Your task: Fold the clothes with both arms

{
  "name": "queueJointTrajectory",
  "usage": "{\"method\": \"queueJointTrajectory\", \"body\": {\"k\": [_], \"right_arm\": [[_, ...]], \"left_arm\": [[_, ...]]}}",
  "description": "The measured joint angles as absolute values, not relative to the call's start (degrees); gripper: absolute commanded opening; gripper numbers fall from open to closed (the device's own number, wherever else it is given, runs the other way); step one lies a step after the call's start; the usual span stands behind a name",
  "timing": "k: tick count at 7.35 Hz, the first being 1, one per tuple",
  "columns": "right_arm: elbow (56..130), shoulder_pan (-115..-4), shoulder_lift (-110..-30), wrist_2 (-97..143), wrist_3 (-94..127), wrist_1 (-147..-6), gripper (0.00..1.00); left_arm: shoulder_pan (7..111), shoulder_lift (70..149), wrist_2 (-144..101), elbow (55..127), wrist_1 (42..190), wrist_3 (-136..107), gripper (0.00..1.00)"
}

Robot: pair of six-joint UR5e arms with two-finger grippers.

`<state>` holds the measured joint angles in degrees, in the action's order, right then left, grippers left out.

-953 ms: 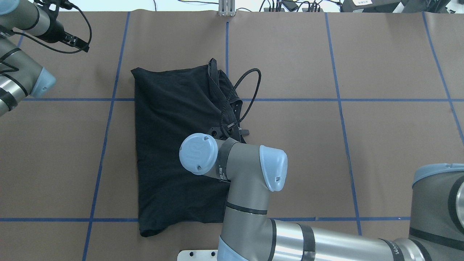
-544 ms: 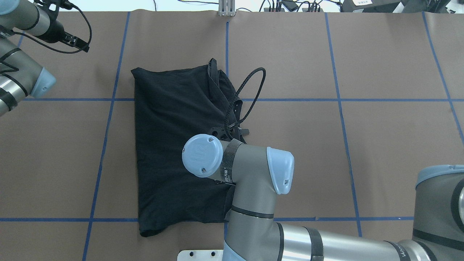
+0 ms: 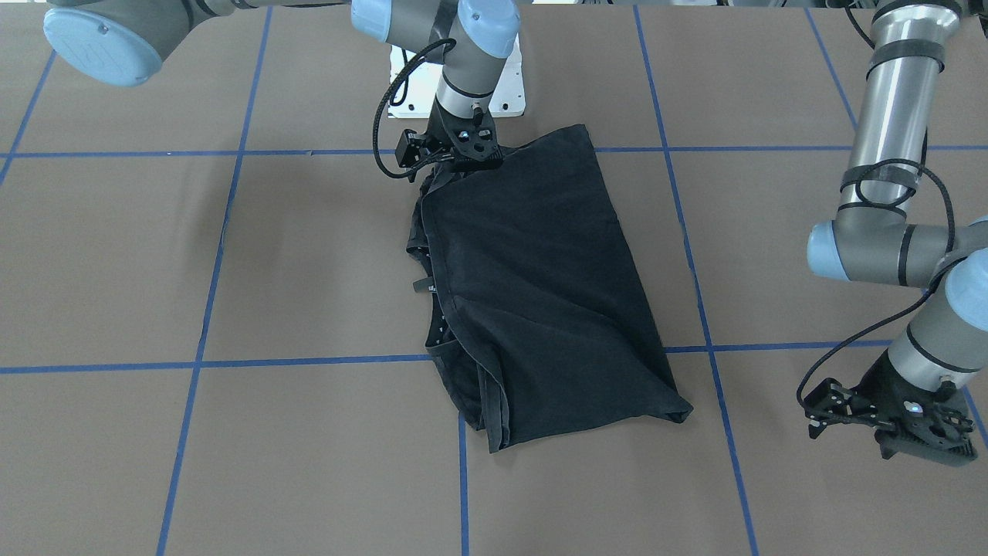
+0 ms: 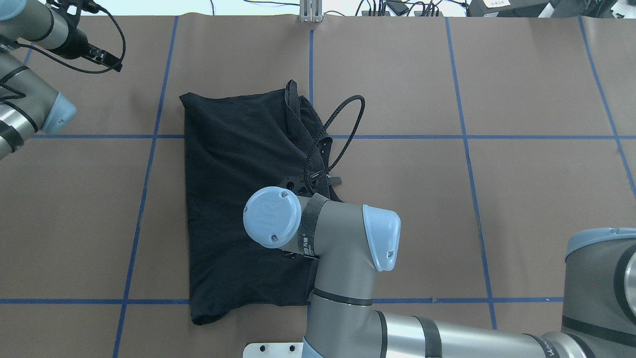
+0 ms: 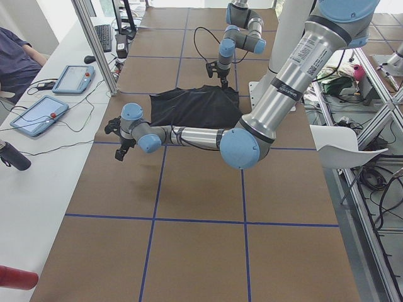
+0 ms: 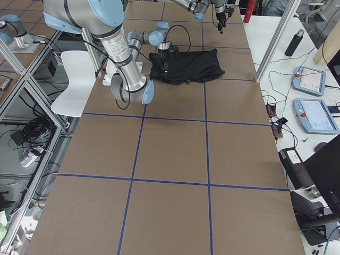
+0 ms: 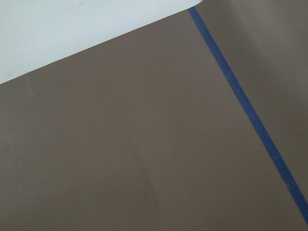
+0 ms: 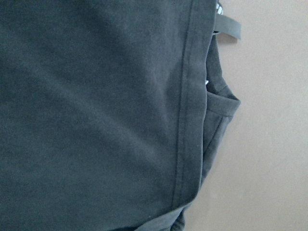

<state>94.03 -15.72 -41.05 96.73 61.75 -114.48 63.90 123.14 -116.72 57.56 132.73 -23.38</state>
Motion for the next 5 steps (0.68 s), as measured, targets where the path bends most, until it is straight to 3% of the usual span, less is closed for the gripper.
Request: {"method": "queueJointTrajectory", "body": {"k": [5], "right_arm": [[82.6, -16.4, -34.1, 102.1, 64.1, -114.7, 1.0]], "left_arm": [[63.9, 123.1, -116.7, 57.5, 132.7, -23.4, 1.0]]}}
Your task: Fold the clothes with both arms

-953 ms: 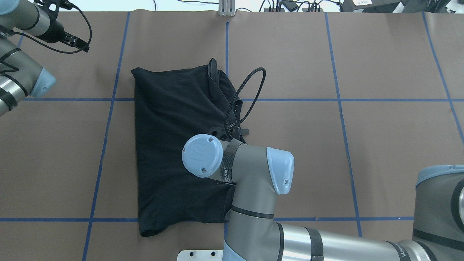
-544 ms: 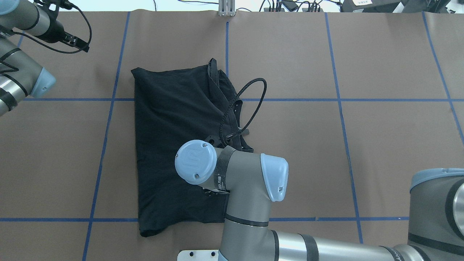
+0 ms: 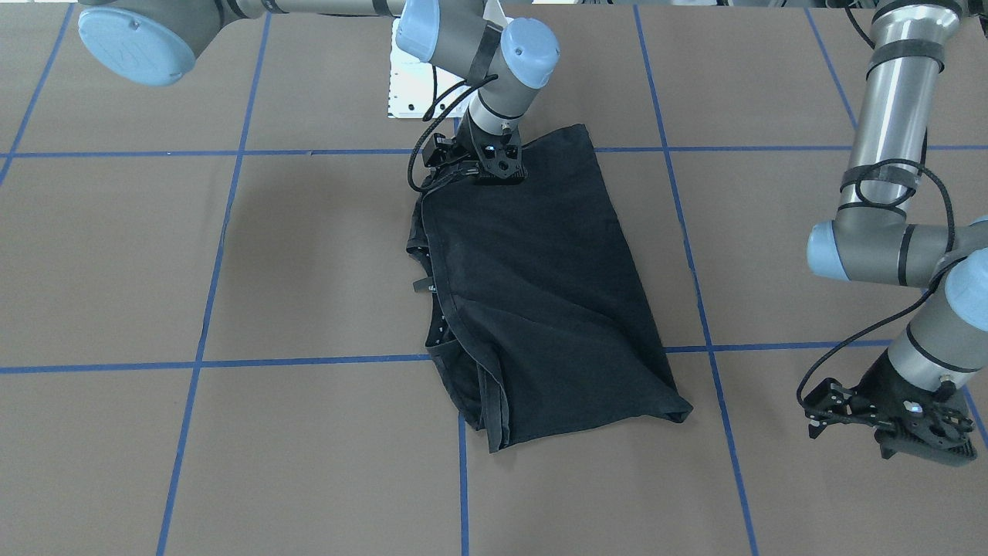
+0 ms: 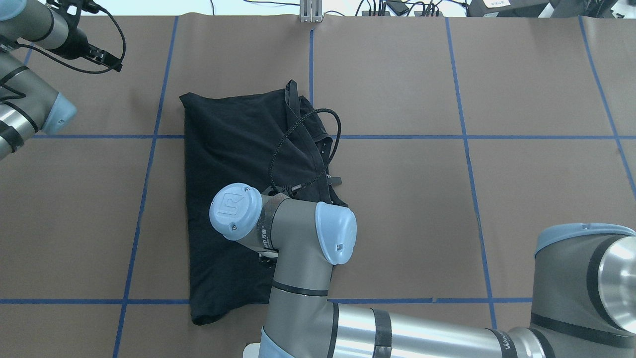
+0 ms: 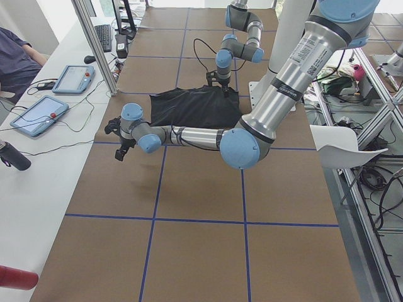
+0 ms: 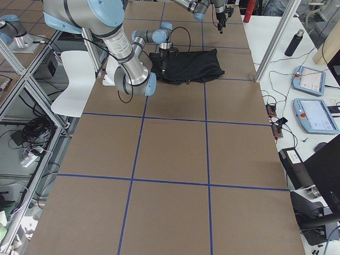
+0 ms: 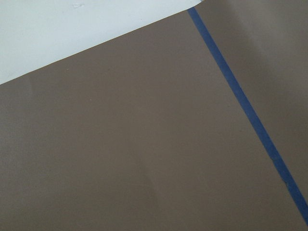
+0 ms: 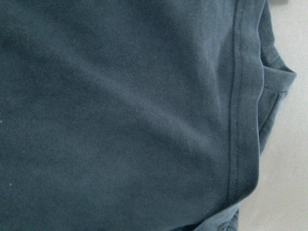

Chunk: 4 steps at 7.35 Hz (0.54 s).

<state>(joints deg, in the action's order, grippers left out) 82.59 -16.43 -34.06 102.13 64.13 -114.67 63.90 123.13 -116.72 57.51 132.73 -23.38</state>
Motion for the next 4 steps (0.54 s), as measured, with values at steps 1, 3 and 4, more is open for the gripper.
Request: {"method": "queueJointTrajectory", "body": {"k": [1, 3, 4], "right_arm": [[82.2, -17.2, -33.9, 102.3, 62.6, -114.9, 1.0], [82.1, -18.4, -34.4, 102.3, 58.6, -115.7, 1.0], [82.4, -18.8, -34.6, 102.3, 56.9, -117.1, 1.0]], "left_arm": [[63.9, 123.1, -116.7, 57.6, 132.7, -23.4, 1.0], [63.9, 123.2, -116.7, 57.6, 132.8, -23.4, 1.0], [63.9, 123.2, -116.7, 57.6, 132.8, -23.4, 1.0]]}}
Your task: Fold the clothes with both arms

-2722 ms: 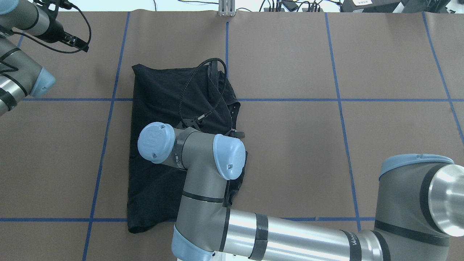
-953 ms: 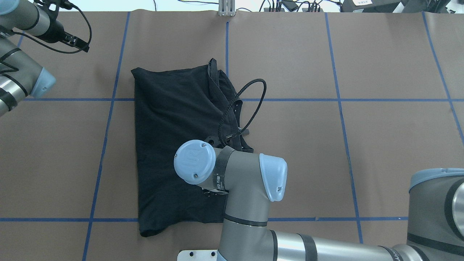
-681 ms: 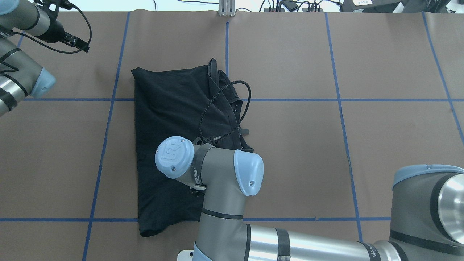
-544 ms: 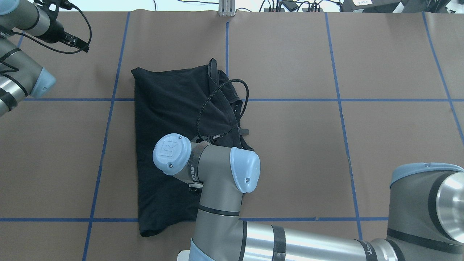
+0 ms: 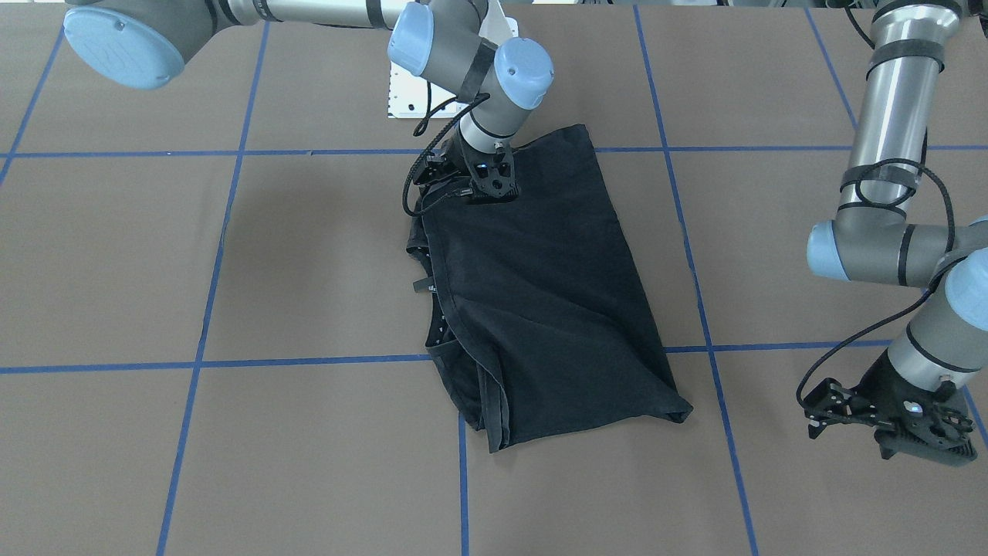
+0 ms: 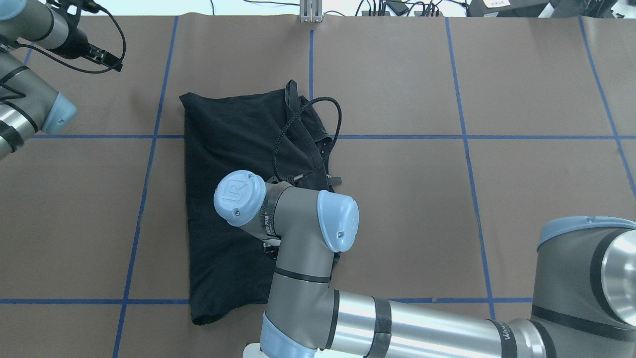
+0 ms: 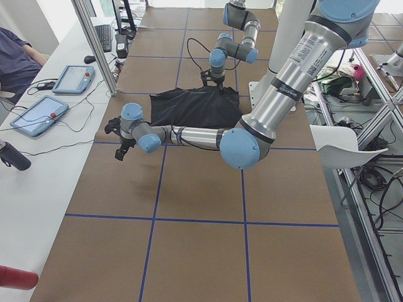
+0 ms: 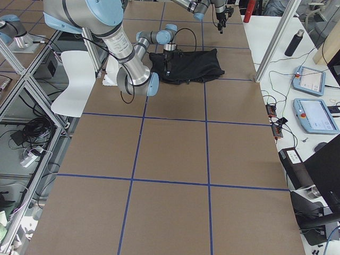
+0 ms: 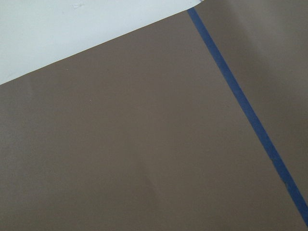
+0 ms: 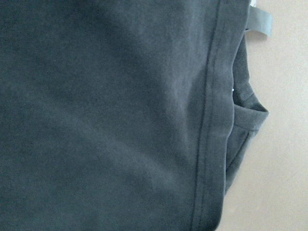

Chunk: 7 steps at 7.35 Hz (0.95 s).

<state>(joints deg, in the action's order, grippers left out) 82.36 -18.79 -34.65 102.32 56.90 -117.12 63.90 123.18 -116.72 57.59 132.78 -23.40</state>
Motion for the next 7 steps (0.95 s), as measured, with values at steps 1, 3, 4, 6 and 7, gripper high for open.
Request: {"method": "queueJointTrajectory", "body": {"k": [1, 3, 4, 6, 7], "right_arm": [[83.2, -19.1, -34.8, 102.3, 55.4, -119.5, 1.0], [87.1, -19.4, -36.0, 102.1, 52.2, -125.0, 1.0], [90.2, -19.5, -38.1, 101.8, 51.4, -126.3, 1.0], [94.0, -21.7, -40.3, 102.0, 51.3, -125.2, 1.0], [94.9, -23.5, -40.6, 102.4, 52.1, -122.4, 1.0]], "left_arm": [[63.9, 123.2, -116.7, 57.6, 132.7, -23.4, 1.0], [63.9, 123.2, -116.7, 57.9, 132.7, -23.5, 1.0], [63.9, 123.2, -116.7, 58.1, 132.7, -23.5, 1.0], [63.9, 123.2, -118.4, 59.8, 132.6, -27.2, 1.0], [63.8, 123.1, -121.1, 61.3, 132.4, -31.2, 1.0]]}}
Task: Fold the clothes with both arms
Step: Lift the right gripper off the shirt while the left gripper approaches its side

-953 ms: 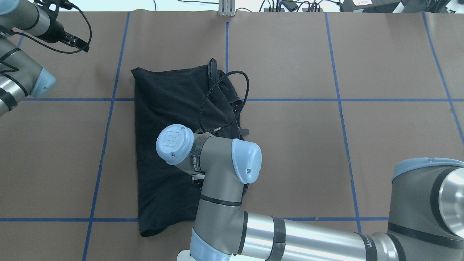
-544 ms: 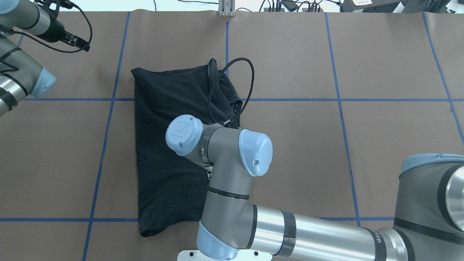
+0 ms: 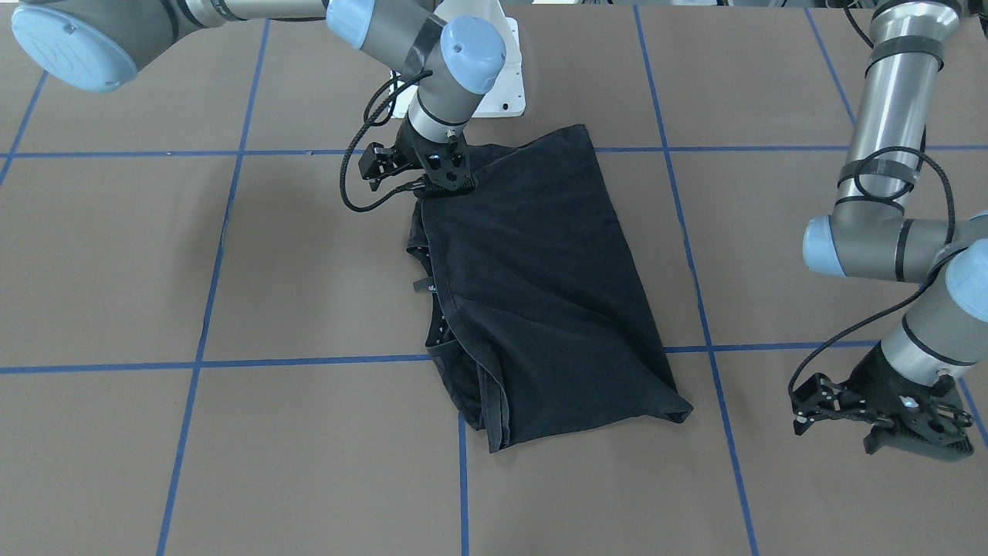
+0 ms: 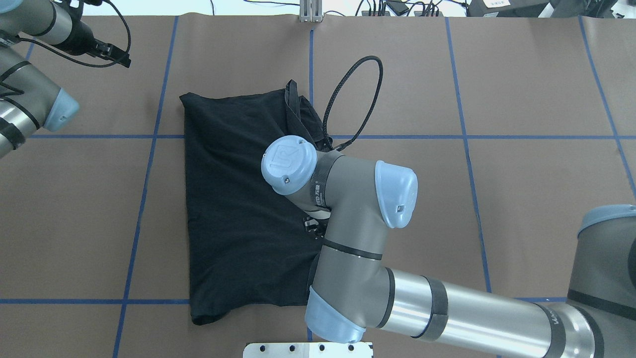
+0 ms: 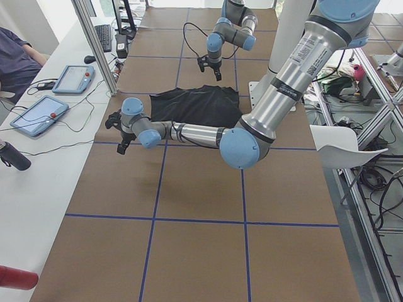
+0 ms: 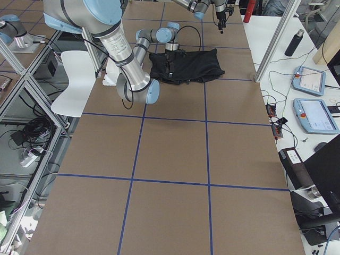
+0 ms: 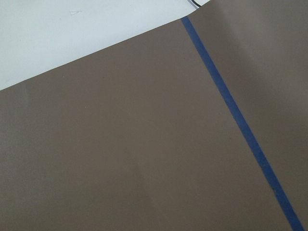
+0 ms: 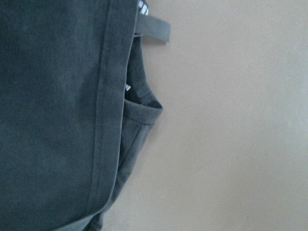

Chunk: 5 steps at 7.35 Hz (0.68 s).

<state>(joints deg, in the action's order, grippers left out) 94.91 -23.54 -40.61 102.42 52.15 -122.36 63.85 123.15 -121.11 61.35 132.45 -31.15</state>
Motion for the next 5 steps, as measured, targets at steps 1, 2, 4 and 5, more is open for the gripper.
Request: {"method": "queueJointTrajectory", "body": {"k": [1, 2, 4, 5], "right_arm": [[95.4, -25.5, -41.1, 103.2, 54.0, -118.7, 1.0], [96.0, -27.0, -42.3, 103.9, 56.5, -114.0, 1.0], [99.7, -28.7, -48.7, 104.3, 60.0, -103.2, 1.0], [103.1, -28.9, -53.2, 104.4, 63.1, -98.2, 0.99]], "left_arm": [[63.4, 122.4, -122.9, 64.2, 132.2, -36.0, 1.0], [62.5, 120.7, -123.7, 67.9, 132.1, -41.0, 1.0], [58.8, 115.8, -123.8, 77.6, 132.0, -51.7, 1.0], [56.4, 112.6, -123.6, 83.5, 131.9, -57.0, 1.0]]}}
